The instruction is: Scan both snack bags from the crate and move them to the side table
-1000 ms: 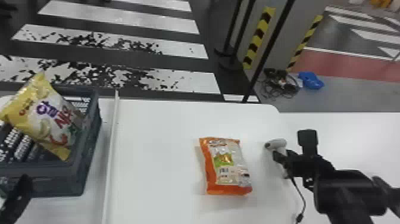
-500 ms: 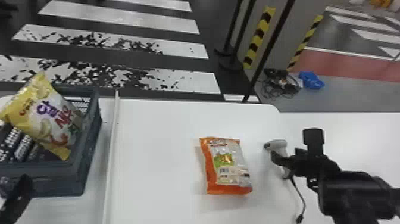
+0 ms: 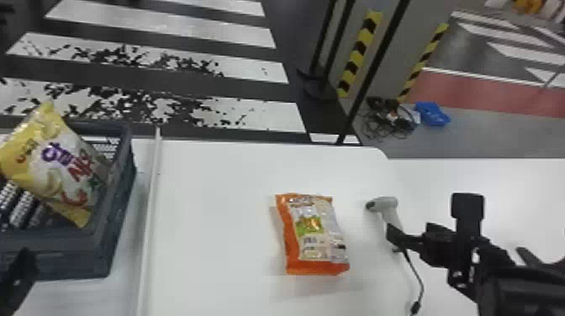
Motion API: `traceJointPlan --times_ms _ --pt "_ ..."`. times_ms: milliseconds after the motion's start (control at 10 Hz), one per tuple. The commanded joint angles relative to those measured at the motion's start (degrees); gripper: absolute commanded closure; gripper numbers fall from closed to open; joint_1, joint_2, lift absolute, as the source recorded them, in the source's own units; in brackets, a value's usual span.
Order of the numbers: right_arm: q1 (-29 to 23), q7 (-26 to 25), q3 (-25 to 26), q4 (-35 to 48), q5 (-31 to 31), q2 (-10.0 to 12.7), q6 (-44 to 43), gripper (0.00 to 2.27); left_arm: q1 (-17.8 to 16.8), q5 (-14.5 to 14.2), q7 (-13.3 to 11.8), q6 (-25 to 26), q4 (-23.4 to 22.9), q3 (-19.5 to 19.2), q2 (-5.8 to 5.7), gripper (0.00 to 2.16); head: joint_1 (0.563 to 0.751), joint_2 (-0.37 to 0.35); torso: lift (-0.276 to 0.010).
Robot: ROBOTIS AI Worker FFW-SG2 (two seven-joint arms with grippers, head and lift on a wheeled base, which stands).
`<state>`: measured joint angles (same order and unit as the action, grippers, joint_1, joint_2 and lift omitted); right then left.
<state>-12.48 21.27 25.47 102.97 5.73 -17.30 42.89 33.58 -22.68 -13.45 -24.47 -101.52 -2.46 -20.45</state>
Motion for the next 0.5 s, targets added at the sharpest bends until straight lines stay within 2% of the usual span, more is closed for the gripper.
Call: traceJointPlan --times_ms 0,200,400 --pt "-3.2 1.2 1.8 6.9 5.2 1.5 6.3 0.08 0.1 0.0 0.0 0.0 -0.2 -0.1 -0.02 0.03 0.695 -0.275 -0.099" --pt "-4.8 3.4 1.8 12.5 9.6 3.1 16.1 0.09 0.1 0.0 0.0 0.0 -0.1 -0.1 -0.02 0.03 0.695 -0.222 -0.099" --pt "-3.7 6.1 1.4 11.7 13.3 3.7 20.0 0.09 0.1 0.0 0.0 -0.2 0.1 -0.1 -0.02 0.03 0.695 -0.172 -0.099"
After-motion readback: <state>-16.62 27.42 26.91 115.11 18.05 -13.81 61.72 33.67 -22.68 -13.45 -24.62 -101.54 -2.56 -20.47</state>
